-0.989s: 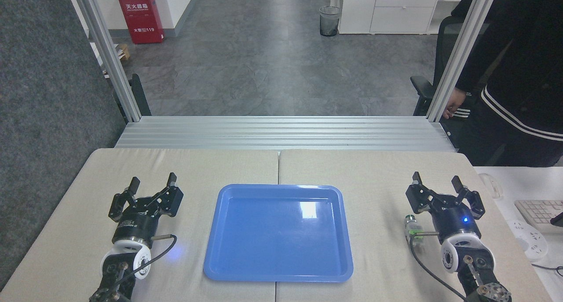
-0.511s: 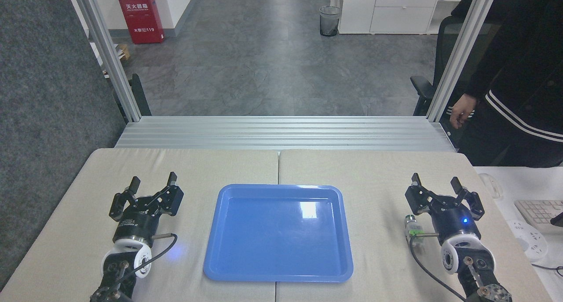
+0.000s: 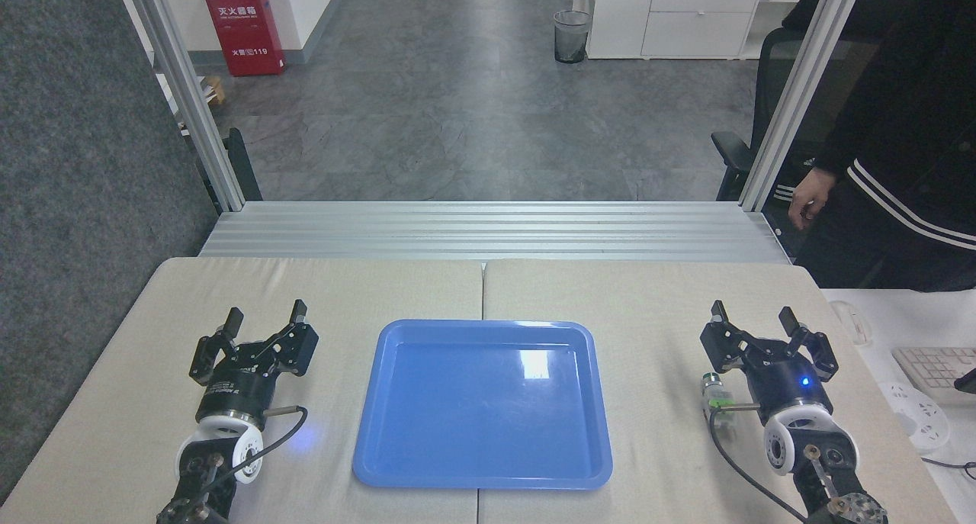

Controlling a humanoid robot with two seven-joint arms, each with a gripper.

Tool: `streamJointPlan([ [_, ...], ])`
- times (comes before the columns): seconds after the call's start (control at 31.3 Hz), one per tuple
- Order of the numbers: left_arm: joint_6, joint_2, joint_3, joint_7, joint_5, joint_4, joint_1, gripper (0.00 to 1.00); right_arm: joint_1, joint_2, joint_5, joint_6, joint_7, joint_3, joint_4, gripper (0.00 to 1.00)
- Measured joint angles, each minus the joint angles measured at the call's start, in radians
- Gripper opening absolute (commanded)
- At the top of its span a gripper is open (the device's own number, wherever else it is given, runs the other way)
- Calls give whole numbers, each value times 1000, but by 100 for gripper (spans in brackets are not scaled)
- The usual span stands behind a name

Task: Pick up switch part and place in tray

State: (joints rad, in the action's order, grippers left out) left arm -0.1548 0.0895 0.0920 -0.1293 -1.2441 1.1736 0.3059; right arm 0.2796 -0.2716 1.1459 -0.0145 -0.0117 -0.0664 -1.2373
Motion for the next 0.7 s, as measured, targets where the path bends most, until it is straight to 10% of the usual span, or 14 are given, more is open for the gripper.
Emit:
streamJointPlan([
  [0.7,0,0,0,0,0,1,-3,100,-14,2,2,-2,-11,-4,-7,98],
])
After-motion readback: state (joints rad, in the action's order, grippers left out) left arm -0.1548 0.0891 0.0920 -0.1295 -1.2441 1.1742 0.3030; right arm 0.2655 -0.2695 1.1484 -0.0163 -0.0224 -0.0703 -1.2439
